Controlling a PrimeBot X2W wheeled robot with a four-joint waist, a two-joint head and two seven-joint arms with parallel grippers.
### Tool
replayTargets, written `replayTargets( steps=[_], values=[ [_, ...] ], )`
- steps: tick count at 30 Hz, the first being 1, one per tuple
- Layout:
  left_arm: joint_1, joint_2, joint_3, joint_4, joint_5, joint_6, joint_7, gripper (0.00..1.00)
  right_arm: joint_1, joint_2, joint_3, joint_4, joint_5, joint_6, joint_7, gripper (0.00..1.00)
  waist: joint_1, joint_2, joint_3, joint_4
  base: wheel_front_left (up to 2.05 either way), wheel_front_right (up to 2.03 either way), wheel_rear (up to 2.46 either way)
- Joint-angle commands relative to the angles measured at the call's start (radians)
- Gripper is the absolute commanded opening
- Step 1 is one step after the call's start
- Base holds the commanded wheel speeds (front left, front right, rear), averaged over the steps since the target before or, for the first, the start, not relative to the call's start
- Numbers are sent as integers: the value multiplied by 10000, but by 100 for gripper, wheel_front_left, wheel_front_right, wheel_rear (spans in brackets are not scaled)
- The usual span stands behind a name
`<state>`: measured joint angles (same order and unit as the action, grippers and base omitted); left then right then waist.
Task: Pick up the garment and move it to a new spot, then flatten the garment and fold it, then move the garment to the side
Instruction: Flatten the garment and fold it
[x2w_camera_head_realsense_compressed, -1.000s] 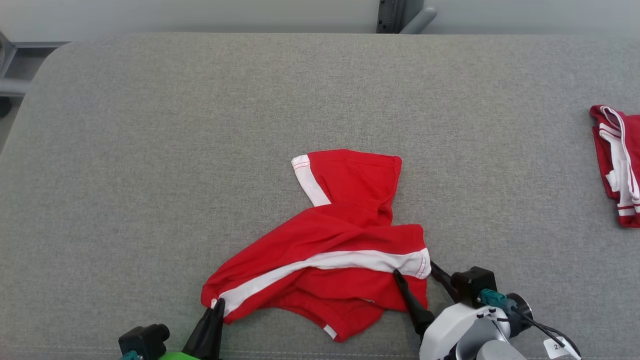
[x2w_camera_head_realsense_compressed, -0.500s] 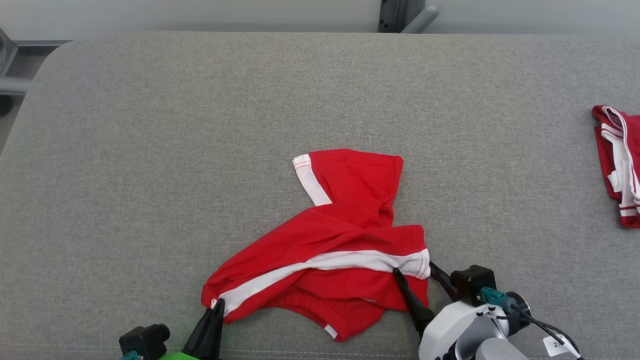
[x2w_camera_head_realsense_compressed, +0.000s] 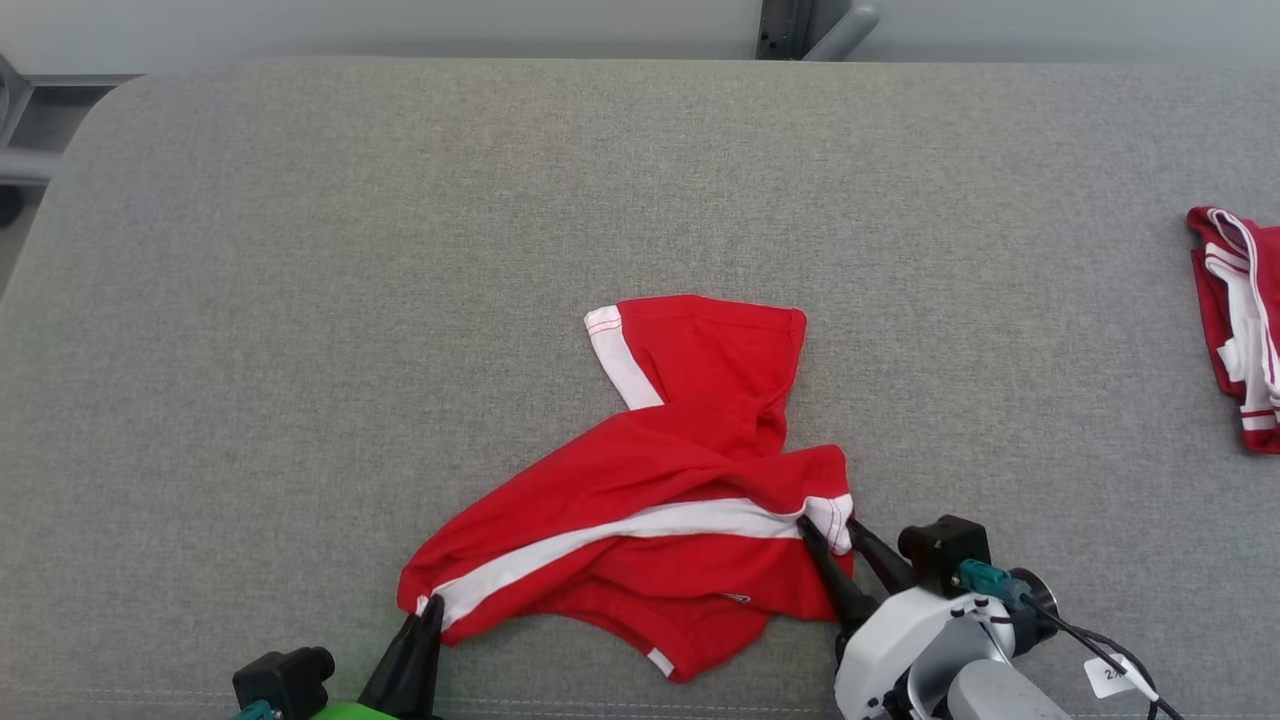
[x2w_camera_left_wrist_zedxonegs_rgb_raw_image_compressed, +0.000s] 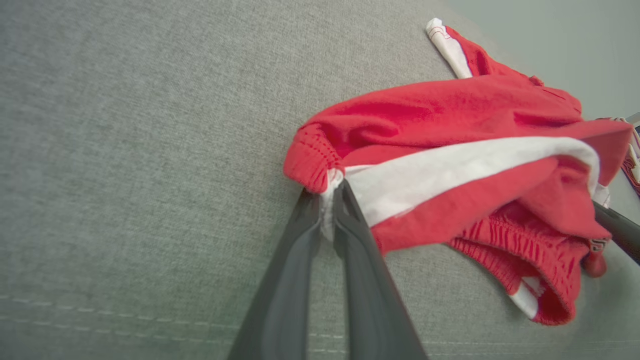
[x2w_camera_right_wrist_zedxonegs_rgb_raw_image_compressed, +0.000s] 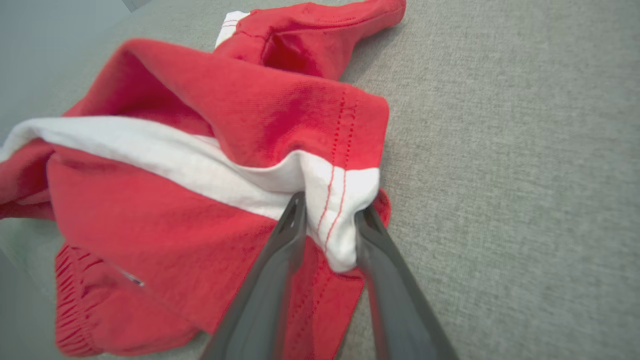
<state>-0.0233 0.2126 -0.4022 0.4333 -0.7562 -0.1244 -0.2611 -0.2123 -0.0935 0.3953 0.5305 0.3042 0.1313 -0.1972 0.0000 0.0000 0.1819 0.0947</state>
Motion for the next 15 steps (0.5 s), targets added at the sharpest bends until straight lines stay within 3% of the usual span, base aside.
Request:
replayTargets(
  steps=[1, 4, 6, 8, 12, 15],
  values=[
    [-19, 64, 48, 16, 36, -49, -47, 0, -115, -60, 4, -2, 28, -12, -83, 47, 0, 0, 7, -23, 0, 0, 0],
    [-45, 66, 100, -14, 72, -48, -48, 0, -107, -74, 3, -81, 21, -12, -113, 50, 0, 0, 42, -71, 0, 0, 0],
    [-59, 65, 140, -27, 94, -48, -49, 0, -82, -74, 2, -144, 12, -12, -139, 61, 0, 0, 59, -102, 0, 0, 0],
    [-58, 54, 178, -39, 127, -49, -48, 0, -32, -71, -1, -210, 8, -12, -144, 65, 0, 0, 73, -131, 0, 0, 0],
    [-43, 26, 234, -45, 175, -52, -48, 0, 82, -82, -13, -307, 21, -12, -148, 66, 0, 0, 101, -169, 0, 0, 0],
    [-31, 12, 268, -53, 201, -54, -49, 0, 140, -77, -1, -366, 33, -12, -128, 62, 0, 0, 125, -192, 0, 0, 0]
  ],
)
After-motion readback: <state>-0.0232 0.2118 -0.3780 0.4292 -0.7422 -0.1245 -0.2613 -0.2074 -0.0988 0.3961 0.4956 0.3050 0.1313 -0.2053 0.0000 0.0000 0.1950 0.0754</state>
